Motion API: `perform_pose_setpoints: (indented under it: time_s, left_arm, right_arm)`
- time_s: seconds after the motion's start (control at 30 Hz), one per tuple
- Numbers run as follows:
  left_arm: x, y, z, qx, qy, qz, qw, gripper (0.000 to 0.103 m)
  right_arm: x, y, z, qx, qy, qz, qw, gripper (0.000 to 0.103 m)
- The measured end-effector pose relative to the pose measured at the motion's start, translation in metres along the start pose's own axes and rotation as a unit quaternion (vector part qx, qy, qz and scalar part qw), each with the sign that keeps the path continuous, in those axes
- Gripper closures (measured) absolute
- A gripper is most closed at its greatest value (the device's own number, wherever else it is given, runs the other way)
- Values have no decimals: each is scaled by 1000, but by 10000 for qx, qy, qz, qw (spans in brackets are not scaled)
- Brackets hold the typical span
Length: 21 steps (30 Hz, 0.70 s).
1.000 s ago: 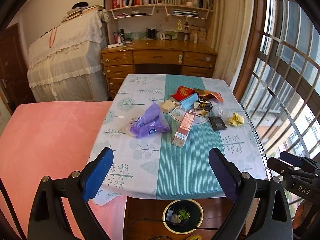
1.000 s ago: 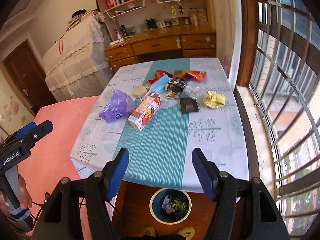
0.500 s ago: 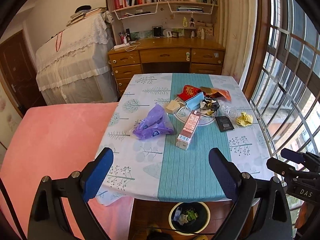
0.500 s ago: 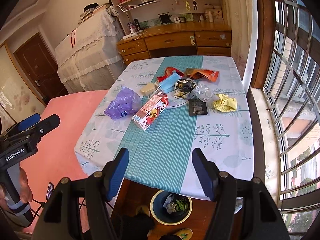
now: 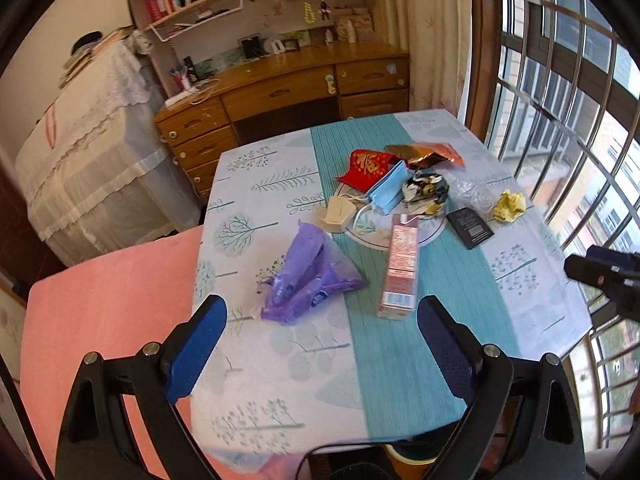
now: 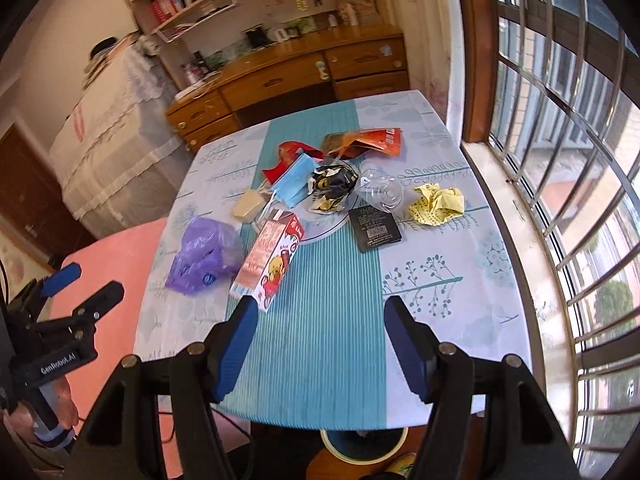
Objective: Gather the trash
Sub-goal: 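Raise both open tools back toward the remaining trash on the table, then grasp the purple plastic bag with the left tool while the right tool grasps the pink juice carton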
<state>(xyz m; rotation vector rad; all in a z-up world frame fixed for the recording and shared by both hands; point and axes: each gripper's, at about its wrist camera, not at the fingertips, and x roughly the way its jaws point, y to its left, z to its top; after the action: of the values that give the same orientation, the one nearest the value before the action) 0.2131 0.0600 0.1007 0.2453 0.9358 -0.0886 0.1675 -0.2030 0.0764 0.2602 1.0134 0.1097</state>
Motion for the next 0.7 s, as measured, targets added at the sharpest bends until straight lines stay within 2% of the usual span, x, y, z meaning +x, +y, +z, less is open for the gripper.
perform_pose_setpoints:
  time_s: [0.13,0.33,0.57,0.7]
  left_arm:
    - [48,35,6,250,354,-210,9988,8]
    - [121,77,7,399,1012,-629,9921,8]
    - [165,86,1,652,1420,-1060,9820,8]
    - [182,80,-4,770,1545,-1140,9784,8]
  right_arm:
    - [30,21,8,293,206,-222,9991,37]
    - [70,54,8,657,434,-472,9958,37]
    - [105,78,5,813,766,-636,9917,37]
    - [126,90,7,689,891,-732,9909,37]
